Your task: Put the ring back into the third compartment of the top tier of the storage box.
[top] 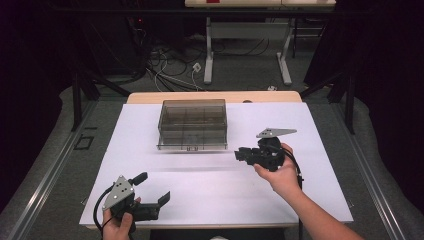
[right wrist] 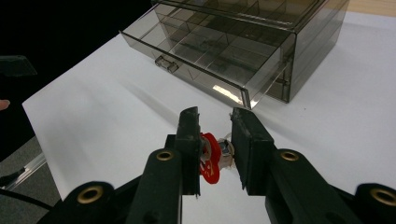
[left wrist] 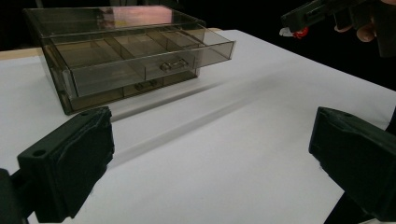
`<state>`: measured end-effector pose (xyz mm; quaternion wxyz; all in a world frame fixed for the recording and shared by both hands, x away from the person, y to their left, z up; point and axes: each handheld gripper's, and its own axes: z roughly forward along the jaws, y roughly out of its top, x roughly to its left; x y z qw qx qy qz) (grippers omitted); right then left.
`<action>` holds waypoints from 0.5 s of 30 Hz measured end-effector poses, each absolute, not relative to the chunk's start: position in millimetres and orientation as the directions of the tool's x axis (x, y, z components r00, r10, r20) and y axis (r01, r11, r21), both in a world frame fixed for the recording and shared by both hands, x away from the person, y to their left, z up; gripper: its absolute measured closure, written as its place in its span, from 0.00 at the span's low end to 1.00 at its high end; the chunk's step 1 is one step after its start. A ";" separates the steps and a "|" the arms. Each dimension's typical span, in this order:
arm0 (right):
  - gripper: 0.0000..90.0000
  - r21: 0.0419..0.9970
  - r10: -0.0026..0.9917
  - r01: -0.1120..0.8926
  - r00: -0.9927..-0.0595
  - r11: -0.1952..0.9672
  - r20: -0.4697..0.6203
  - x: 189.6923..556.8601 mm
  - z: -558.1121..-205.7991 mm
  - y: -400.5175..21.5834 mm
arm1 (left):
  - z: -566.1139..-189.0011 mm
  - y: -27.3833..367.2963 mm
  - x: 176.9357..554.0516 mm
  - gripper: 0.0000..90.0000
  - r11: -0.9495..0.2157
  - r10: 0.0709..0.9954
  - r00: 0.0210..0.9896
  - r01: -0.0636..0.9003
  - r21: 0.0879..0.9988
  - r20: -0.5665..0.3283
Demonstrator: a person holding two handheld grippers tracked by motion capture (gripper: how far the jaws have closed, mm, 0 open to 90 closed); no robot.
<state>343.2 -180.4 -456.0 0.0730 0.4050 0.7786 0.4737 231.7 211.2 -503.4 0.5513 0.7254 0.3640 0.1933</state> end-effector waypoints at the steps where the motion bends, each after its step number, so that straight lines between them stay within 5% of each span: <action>1: 0.81 0.797 0.696 0.561 -0.665 0.226 0.270 345.0 -454.4 -176.1 | -503.3 211.2 231.7 0.00 -0.128 0.741 0.660 0.315 0.940 -0.121; 15: 0.81 0.797 0.686 0.558 -0.674 0.231 0.273 351.8 -446.0 -161.5 | -503.3 211.3 231.7 0.00 -0.128 0.741 0.661 0.314 0.941 -0.120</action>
